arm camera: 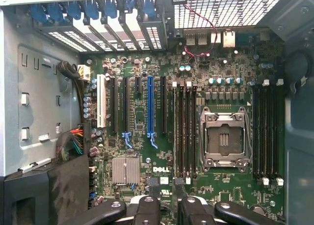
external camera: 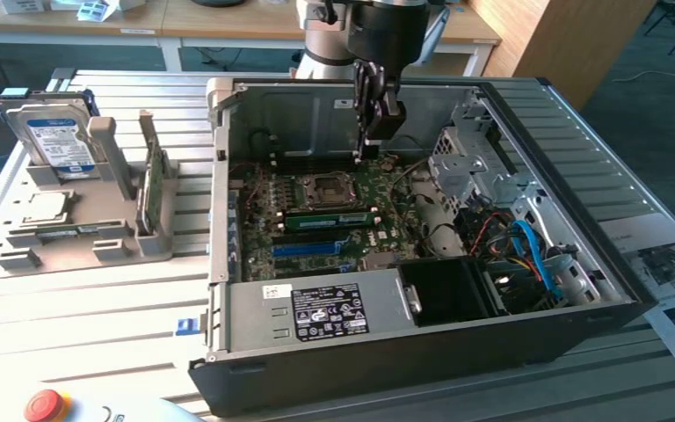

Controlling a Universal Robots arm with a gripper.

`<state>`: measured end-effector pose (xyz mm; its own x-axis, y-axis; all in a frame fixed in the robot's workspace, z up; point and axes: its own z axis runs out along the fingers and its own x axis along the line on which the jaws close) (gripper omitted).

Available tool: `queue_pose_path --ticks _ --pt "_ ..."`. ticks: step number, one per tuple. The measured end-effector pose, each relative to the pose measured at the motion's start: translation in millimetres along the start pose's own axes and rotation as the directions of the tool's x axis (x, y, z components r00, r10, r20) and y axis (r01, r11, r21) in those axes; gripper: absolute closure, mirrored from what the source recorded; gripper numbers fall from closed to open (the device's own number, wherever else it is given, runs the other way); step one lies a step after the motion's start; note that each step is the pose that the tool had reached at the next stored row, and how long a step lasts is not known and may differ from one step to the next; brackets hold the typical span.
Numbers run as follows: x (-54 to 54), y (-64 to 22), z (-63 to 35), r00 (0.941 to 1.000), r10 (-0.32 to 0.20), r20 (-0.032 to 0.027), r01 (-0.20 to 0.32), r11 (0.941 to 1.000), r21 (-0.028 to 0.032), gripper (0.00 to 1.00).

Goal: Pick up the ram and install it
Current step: 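Press down the ram until it locks into place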

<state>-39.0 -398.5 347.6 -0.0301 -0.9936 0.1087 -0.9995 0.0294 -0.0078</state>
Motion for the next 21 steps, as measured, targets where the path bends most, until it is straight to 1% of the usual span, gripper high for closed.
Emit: queue_pose_path --ticks 2,4,10,12,15,19,21 --pt "0.0 0.0 0.0 1.0000 0.000 0.0000 0.000 1.0000 0.0000 0.76" --pt "0.0 0.0 0.0 1.0000 0.000 0.0000 0.000 1.0000 0.0000 0.89" --pt "0.0 0.0 0.0 1.0000 0.000 0.0000 0.000 1.0000 0.0000 0.90" --pt "0.0 0.0 0.0 1.0000 0.001 0.0012 -0.001 1.0000 -0.0002 0.90" --pt "0.0 0.0 0.0 1.0000 0.005 0.0069 -0.005 1.0000 -0.0006 0.90" --pt "0.0 0.0 0.2 0.9998 0.013 0.0165 -0.013 0.9999 -0.0002 0.90" --pt "0.0 0.0 0.3 0.9996 0.019 0.0231 -0.019 0.9998 0.0003 0.90"
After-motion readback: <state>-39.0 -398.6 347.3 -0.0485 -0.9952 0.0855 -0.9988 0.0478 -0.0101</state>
